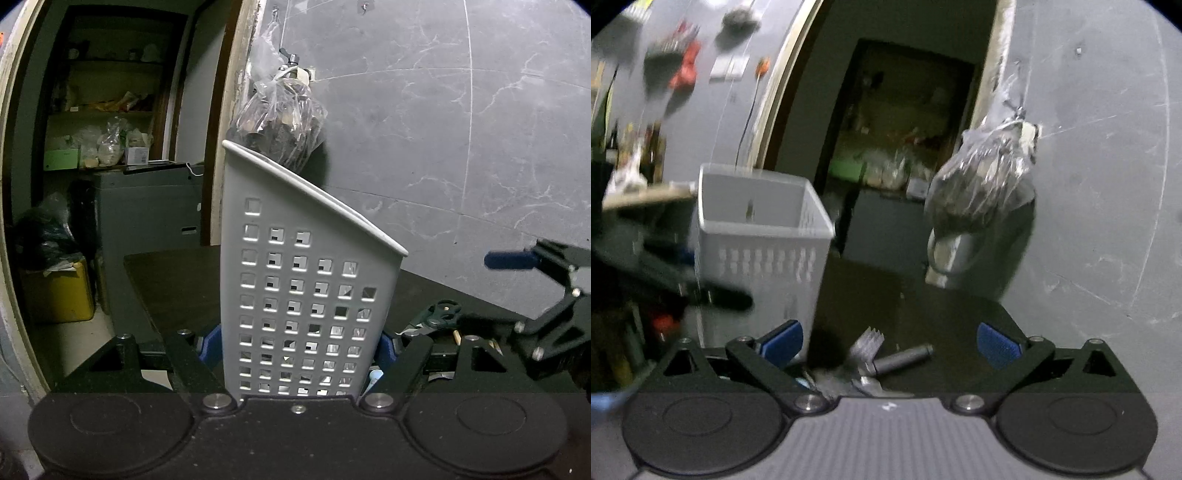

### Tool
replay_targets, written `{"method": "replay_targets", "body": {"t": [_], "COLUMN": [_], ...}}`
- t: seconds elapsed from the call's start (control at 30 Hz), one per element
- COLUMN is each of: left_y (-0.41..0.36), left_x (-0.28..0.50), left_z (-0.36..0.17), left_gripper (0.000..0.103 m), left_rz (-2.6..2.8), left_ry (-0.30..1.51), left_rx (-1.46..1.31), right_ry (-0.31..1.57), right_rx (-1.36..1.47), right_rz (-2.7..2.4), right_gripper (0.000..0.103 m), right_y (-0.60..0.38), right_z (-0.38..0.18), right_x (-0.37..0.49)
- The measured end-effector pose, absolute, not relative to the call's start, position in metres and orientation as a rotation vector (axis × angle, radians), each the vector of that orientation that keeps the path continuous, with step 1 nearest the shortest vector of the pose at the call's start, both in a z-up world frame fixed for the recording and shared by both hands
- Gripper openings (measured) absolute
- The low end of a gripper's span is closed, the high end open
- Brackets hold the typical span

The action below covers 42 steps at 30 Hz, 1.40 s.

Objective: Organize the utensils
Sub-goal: 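Move the right tool back toward the utensil pile, then lower the right tool onto the metal fork and close on it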

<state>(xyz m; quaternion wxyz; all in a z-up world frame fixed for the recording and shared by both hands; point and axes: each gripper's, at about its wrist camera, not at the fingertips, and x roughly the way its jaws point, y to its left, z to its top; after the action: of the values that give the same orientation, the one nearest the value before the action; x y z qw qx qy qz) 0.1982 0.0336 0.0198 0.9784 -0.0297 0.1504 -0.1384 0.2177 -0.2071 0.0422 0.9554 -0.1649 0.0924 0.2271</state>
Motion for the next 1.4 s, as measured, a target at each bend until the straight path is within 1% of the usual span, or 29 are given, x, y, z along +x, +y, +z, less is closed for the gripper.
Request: {"method": "replay_targets", "body": {"t": [0.13,0.47,0.6,0.7,0.83,1.03,1.17,1.4], "left_y": [0.035,0.037,0.036,0.029,0.033,0.037,0.037,0.036], "left_x": [0.198,0.199,0.201,0.202,0.202,0.202,0.203,0.205], "left_z": [0.02,0.02,0.027,0.025,0.022,0.018,0.017,0.017], "left_gripper": [0.078,0.078,0.077,0.077,0.077,0.077,0.077,0.077], "left_rz": [-0.283,-0.287,-0.251,-0.249,-0.263,-0.27,-0.27,-0.267], "left_ry": [0.302,0.304,0.332,0.349,0.342,0.343,0.344,0.345], "left_rx": [-0.06,-0.054,-0.084,-0.025,-0.028,-0.035,-0.034,-0.034], "right_ry": [0.236,0.26,0.275,0.26,0.266,0.283,0.272,0.225], "right_rx": [-0.385,-0.587,-0.527,-0.521,-0.602,-0.747,-0.76,-0.754], "right_rz": [0.45,0.446,0.433,0.436,0.459,0.498,0.521,0.54], "right_gripper": [0.103,0.103,0.103,0.103,0.103,0.103,0.103,0.103], "right_y": [-0.205,-0.191,-0.192,-0.191,-0.189,-0.182,-0.175,-0.171], "right_z": [0.027,0.002,0.001,0.004,0.009,-0.002,-0.012,-0.015], "right_x": [0.218,0.22,0.228,0.229,0.229,0.226,0.229,0.23]}}
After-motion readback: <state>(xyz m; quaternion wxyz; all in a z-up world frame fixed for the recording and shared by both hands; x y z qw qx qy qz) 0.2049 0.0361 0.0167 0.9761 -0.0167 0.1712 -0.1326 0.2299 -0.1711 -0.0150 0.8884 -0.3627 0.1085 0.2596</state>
